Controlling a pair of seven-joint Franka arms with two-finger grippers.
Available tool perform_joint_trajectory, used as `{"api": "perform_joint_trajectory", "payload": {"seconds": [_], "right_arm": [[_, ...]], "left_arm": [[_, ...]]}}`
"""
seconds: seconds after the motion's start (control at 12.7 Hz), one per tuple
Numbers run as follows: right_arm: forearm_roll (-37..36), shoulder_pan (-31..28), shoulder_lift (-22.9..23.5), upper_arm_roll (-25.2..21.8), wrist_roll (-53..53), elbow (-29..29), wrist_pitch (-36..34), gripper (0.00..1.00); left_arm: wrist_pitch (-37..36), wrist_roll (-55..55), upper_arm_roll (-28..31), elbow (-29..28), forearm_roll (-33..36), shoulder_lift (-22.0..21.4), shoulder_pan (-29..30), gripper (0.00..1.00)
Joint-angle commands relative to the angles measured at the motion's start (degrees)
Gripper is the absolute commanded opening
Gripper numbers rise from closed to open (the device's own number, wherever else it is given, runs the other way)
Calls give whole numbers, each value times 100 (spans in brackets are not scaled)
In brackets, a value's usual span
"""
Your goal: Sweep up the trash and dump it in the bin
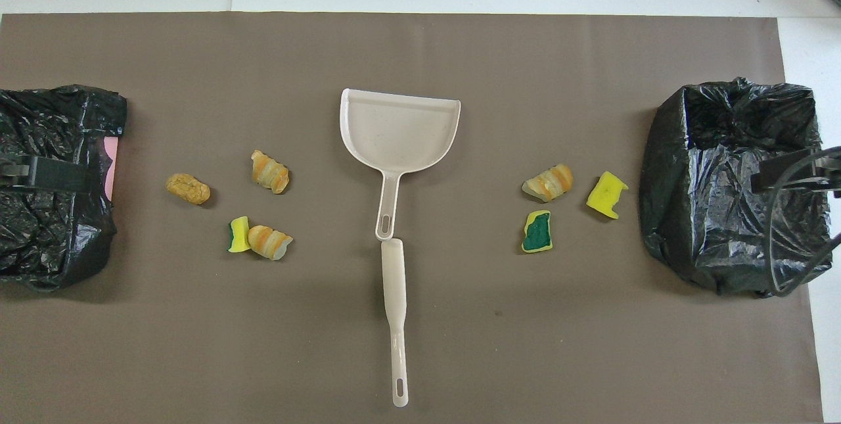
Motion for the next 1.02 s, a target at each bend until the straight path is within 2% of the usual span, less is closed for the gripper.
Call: {"api": "perform_joint_trajectory", "payload": {"seconds": [0.0,0.71,0.95], "right_arm": [[73,42,-7,44,648,55,125,100],[117,52,-86,88,645,29,64,100],[117,17,-86,88,645,29,73,100]], "left_arm": [[18,-41,-7,-46,42,-39,76,100],[-34,-59,-16,-81,41,-57,68,100],[71,-42,-16,-528,6,-328,59,100]]}}
